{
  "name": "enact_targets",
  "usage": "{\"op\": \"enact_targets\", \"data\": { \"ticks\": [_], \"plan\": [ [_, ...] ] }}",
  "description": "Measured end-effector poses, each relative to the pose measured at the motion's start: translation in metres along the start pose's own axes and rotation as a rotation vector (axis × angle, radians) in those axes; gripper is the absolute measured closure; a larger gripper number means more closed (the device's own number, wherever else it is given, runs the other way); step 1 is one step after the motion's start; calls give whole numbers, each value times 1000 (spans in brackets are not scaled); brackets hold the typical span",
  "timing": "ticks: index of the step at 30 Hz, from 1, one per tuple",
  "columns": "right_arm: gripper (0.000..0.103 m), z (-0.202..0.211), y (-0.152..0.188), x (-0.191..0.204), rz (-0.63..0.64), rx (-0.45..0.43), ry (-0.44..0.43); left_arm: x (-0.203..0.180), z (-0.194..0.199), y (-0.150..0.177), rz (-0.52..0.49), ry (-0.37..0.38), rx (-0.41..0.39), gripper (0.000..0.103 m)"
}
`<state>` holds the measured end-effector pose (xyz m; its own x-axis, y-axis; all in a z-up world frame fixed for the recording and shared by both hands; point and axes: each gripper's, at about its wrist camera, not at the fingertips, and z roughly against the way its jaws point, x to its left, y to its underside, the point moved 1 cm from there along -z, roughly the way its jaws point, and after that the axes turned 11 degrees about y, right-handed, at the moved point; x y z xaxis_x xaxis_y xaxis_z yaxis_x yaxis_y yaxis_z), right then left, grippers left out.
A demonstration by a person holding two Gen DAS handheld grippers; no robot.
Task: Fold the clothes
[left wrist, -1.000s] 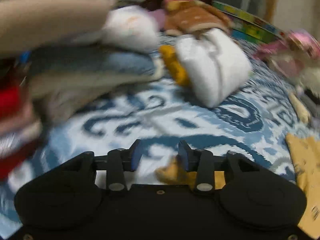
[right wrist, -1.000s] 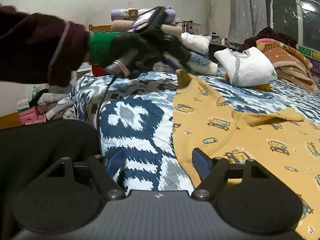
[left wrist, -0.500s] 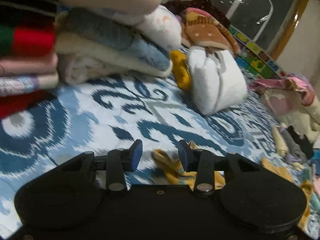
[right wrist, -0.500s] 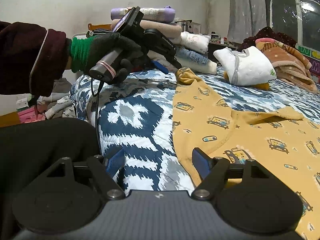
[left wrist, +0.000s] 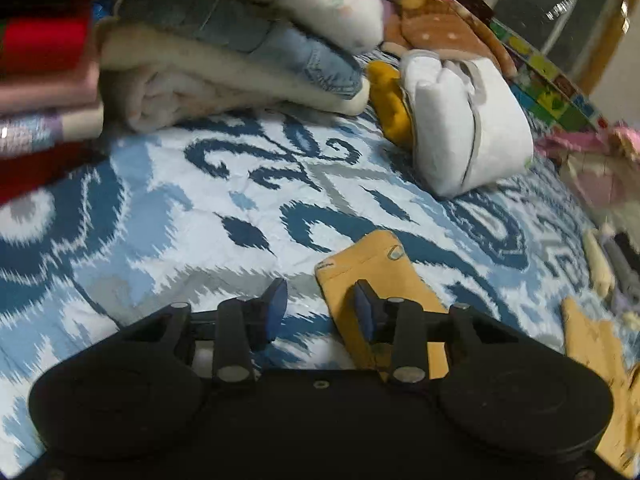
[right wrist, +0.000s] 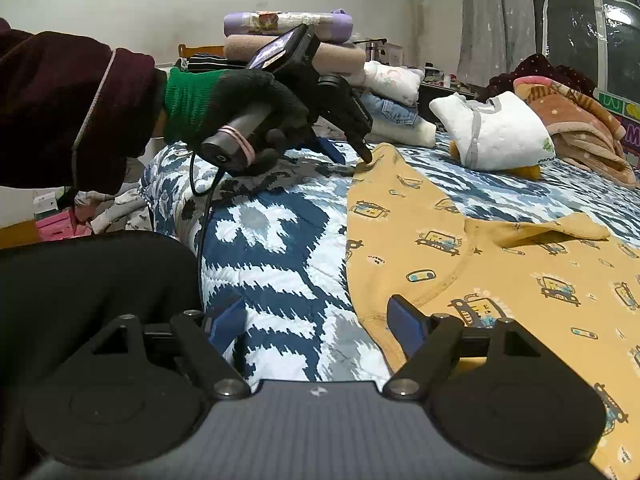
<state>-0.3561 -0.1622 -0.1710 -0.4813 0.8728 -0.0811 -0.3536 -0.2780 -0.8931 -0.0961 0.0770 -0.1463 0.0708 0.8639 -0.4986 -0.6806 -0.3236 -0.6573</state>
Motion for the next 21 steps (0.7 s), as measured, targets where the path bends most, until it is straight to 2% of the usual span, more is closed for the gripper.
{"op": "enact_targets", "data": {
  "ticks": [1, 2, 3, 8, 13, 14, 15, 17, 18, 21],
  "plan": [
    [25, -1, 0, 0, 0, 0, 0, 0, 0, 2, 15, 1, -9, 74],
    [25, -1, 0, 0, 1, 0, 1, 0, 0, 3, 19, -2, -15, 97],
    [25, -1, 0, 0, 3, -1, 1, -1, -1, 3, 22, -6, -19, 103],
    [25, 2, -1, -1, -9, -5, 0, -12, 28, -3, -7, -41, -96, 103],
    [25, 3, -1, -2, -6, -3, 0, -2, 21, -2, -61, -117, -46, 103],
    [25, 3, -2, -2, -6, -3, 0, 0, 15, -1, -82, -132, -22, 101],
    [25, 3, -2, -2, -6, -4, 0, 2, 10, 0, -103, -146, 2, 94],
    [25, 4, -3, -1, -5, -7, -1, 2, 18, -2, -111, -144, -41, 85],
    [25, 5, -3, -2, -6, -11, -2, -1, 25, -3, -123, -139, -72, 83],
    [25, 5, -4, -3, -8, -19, -7, -21, 34, 4, -199, -82, -72, 83]
  ]
}}
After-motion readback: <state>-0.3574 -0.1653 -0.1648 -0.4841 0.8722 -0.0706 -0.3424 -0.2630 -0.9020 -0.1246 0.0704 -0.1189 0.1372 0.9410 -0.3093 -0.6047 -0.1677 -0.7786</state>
